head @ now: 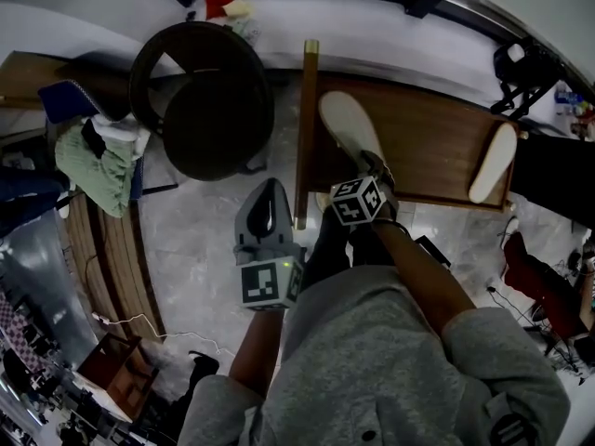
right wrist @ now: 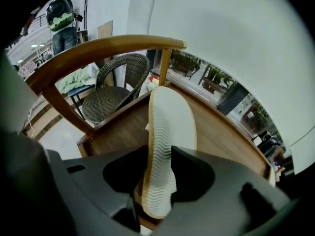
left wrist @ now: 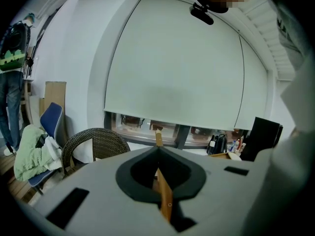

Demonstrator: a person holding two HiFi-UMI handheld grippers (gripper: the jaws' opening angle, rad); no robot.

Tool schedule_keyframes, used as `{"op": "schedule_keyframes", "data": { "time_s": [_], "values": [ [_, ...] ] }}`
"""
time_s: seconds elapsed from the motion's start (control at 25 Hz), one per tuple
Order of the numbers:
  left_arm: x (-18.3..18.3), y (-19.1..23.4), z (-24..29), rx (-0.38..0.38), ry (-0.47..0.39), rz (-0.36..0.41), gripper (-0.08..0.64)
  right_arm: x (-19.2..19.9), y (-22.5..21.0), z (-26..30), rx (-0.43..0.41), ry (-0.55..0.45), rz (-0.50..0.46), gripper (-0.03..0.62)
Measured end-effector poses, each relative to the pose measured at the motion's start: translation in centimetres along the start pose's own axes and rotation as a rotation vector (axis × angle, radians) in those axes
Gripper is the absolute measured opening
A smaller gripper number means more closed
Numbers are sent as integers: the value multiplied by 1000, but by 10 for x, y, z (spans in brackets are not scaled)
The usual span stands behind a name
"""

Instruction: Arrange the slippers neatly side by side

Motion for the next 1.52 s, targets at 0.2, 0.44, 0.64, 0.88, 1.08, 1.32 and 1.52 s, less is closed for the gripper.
{"op": "schedule_keyframes", "data": {
  "time_s": [0.2, 0.44, 0.64, 0.88, 1.08, 1.32, 1.52],
  "values": [
    [-1, 4, -4, -2, -13, -6, 14, -8, -12, -10, 49, -41, 30, 101],
    [-4, 0, -2, 18, -20, -10, 14, -22, -35, -33, 9, -120, 126, 54],
    [-10, -3, -3, 42, -28, 19, 14, -30, -45, -57, -167, -180, 290, 43],
    [-18, -13, 2, 65, -32, 47, 14, -27, -59, -78, -470, -233, 698, 43],
    [-31, -32, 8, 106, -56, 92, 14, -4, -81, -75, -617, -259, 948, 43],
    [-35, -55, 11, 152, -49, 165, 14, 49, -98, -45, -601, -192, 1072, 43],
    [-39, -67, 10, 180, -47, 179, 14, 70, -108, -33, -579, -156, 1147, 43]
  ]
}}
Point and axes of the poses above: the fingertips, and each gripper's own axes: z forward along the fingers, y to its left, x out of its underside, the point moved 3 cm from there along -z, backward along the fingers, and after that the axes turned 1 degree about z, right-handed, at the moved point
